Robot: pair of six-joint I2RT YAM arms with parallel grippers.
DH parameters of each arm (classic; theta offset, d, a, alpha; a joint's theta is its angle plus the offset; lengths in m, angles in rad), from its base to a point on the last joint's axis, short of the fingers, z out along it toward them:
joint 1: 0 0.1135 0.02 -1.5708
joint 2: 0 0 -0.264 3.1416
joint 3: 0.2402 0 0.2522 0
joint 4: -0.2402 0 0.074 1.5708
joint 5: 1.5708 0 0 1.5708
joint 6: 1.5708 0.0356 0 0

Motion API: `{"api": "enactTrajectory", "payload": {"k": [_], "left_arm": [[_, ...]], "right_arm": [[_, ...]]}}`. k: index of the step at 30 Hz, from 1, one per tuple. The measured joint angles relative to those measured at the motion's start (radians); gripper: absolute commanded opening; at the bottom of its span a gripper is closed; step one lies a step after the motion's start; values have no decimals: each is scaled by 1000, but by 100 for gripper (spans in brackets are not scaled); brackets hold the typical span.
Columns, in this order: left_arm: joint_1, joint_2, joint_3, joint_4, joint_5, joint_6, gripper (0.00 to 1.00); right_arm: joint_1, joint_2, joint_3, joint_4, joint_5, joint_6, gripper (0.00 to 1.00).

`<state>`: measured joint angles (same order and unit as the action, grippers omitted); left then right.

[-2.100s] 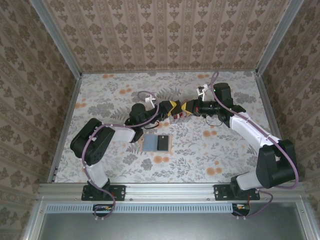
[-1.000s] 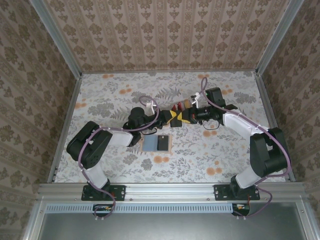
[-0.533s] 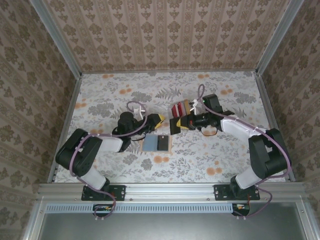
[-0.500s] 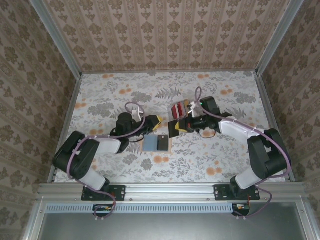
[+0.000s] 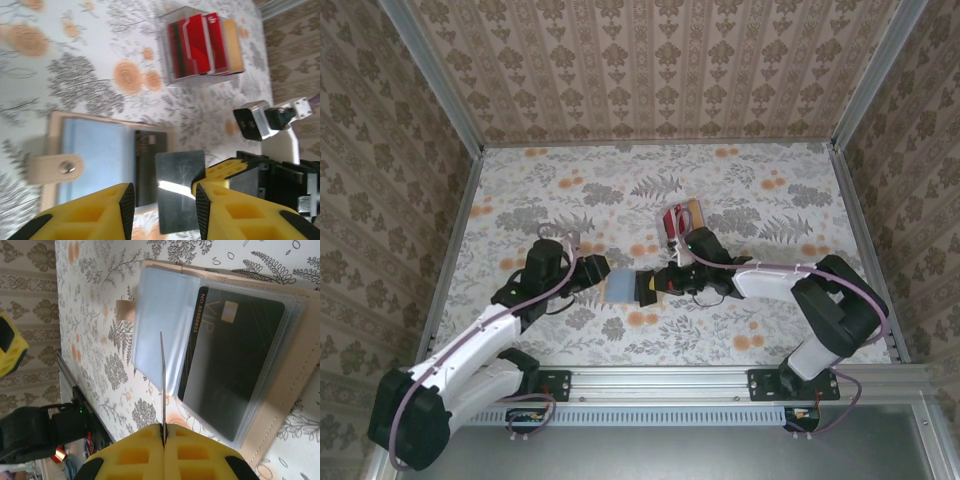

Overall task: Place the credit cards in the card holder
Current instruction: Insert the credit card into the card slot.

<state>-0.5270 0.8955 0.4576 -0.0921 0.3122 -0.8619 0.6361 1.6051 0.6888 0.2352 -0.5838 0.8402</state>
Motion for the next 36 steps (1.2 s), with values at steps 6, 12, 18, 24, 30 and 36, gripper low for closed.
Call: {"api": "enactTrajectory", "payload": {"k": [6, 12, 18, 24, 30, 36], "left_arm": [[5, 48, -23, -82, -7, 23, 41], [5, 153, -23, -95, 5, 48, 41], [5, 241, -23, -84, 28, 61, 39], [5, 282, -23, -55, 41, 69, 36], [2, 306, -23, -25, 47, 70, 34], [-16, 323, -23, 5, 47, 70, 34]], "right_arm": [[19, 70, -1, 71, 29, 59, 3], [23, 95, 0, 108, 34, 93, 4], [23, 122, 1, 139, 35, 127, 4], [23, 160, 6, 196, 29, 172, 4], [23, 195, 19, 238, 23, 201, 4], [23, 199, 29, 238, 23, 212, 5]]}}
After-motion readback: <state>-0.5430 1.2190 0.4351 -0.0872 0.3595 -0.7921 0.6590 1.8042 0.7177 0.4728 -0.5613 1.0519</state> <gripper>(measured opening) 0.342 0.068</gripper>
